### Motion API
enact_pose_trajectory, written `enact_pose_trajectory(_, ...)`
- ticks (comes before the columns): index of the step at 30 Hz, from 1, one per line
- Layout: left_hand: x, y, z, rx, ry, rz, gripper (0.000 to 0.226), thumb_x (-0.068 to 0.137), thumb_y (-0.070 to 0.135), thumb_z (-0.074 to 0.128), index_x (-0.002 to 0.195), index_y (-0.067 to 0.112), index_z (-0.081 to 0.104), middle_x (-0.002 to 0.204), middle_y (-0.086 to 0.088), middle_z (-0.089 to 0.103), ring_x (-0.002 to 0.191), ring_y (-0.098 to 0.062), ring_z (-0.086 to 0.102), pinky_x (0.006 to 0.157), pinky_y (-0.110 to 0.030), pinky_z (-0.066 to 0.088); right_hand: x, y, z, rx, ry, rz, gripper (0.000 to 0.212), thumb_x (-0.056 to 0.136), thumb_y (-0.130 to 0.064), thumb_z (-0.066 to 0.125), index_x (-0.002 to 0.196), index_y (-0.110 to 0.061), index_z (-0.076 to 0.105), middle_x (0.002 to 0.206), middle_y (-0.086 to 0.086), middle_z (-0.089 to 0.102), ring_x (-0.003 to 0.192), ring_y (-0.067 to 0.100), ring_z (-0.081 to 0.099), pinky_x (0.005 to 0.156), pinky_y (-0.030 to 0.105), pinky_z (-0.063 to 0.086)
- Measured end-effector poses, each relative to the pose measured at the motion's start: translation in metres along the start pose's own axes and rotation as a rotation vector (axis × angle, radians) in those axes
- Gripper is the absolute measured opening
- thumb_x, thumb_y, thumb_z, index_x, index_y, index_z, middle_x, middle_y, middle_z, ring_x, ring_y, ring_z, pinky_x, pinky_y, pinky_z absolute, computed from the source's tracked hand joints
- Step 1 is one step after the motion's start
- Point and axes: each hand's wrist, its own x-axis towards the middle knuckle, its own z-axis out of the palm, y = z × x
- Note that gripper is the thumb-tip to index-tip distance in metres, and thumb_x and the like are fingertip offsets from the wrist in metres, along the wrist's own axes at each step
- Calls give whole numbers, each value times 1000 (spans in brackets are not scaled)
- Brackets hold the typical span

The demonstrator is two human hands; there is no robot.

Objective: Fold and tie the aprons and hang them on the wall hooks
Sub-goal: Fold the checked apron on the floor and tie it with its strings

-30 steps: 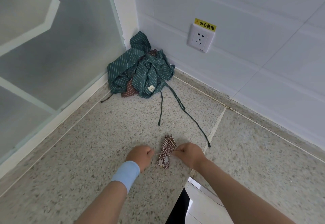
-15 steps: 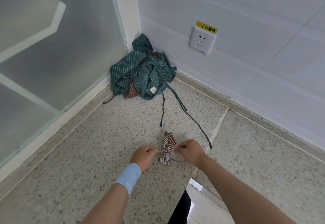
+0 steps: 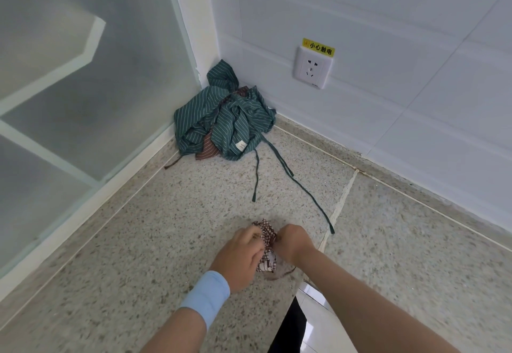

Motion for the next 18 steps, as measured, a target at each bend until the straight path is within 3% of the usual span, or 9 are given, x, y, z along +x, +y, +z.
enact_pose_trajectory(2, 4, 4, 2, -5, -69, 53, 29, 103, 30, 31, 97, 16, 56, 119, 5, 50, 99, -12, 47, 76, -32, 47, -1, -5, 3, -3, -23, -23, 37, 92, -13, 42, 55, -13, 39, 58, 0, 44, 54, 14, 42, 47, 21, 30)
enact_pose_trajectory(4, 9, 5, 3, -51, -126, -17, 28, 104, 26, 32, 101, 15, 57, 106, 2, 53, 94, -15, 48, 77, -33, 45, 0, -3, 6, 56, -42, -17, 34, 93, -15, 45, 60, -8, 52, 64, 3, 54, 67, 18, 53, 53, 22, 39)
enact_pose_trajectory(6, 14, 4, 2, -145, -125, -157, 24, 105, 23, 35, 100, 15, 57, 97, 2, 51, 91, -16, 48, 74, -30, 40, 0, 3, 7, 162, -34, -29, 23, 90, -18, 54, 88, -7, 74, 90, 3, 70, 86, 18, 64, 66, 24, 48)
enact_pose_trajectory(7, 17, 3, 1, -194, -116, -212, 22, 105, 22, 38, 98, 14, 58, 94, 3, 51, 89, -17, 49, 72, -29, 39, -3, 6, 7, 230, -6, -32, 25, 89, -19, 58, 105, -14, 76, 103, 0, 70, 94, 15, 64, 69, 19, 47)
enact_pose_trajectory(9, 23, 2, 1, -279, -107, -291, 22, 103, 22, 43, 98, 11, 61, 90, 0, 58, 85, -18, 54, 72, -30, 42, -7, 11, 7, 366, 32, -77, 31, 86, -20, 62, 115, -24, 72, 97, -5, 68, 81, 6, 61, 61, 11, 41)
enact_pose_trajectory(12, 30, 7, -2, -362, -129, -390, 22, 101, 26, 50, 99, 13, 67, 86, -3, 65, 79, -14, 58, 65, -22, 43, -13, 13, 8, 445, 64, -168, 18, 85, -32, 68, 102, -29, 74, 62, -9, 55, 50, 2, 46, 46, 13, 33)
enact_pose_trajectory(14, 33, 8, 0, -383, -131, -426, 21, 99, 29, 53, 101, 16, 70, 88, 1, 68, 80, -10, 60, 63, -14, 41, -12, 16, 10, 479, 80, -150, 6, 85, -33, 73, 88, -27, 73, 61, -10, 56, 50, 1, 45, 47, 14, 33)
enact_pose_trajectory(18, 28, 5, -4, -410, -25, -469, 18, 93, 29, 64, 105, 19, 73, 99, 5, 70, 92, -8, 63, 76, -10, 44, -8, 21, 14, 736, 20, -53, 17, 83, -22, 78, 70, -21, 67, 68, 4, 68, 60, 9, 55, 57, 24, 44)
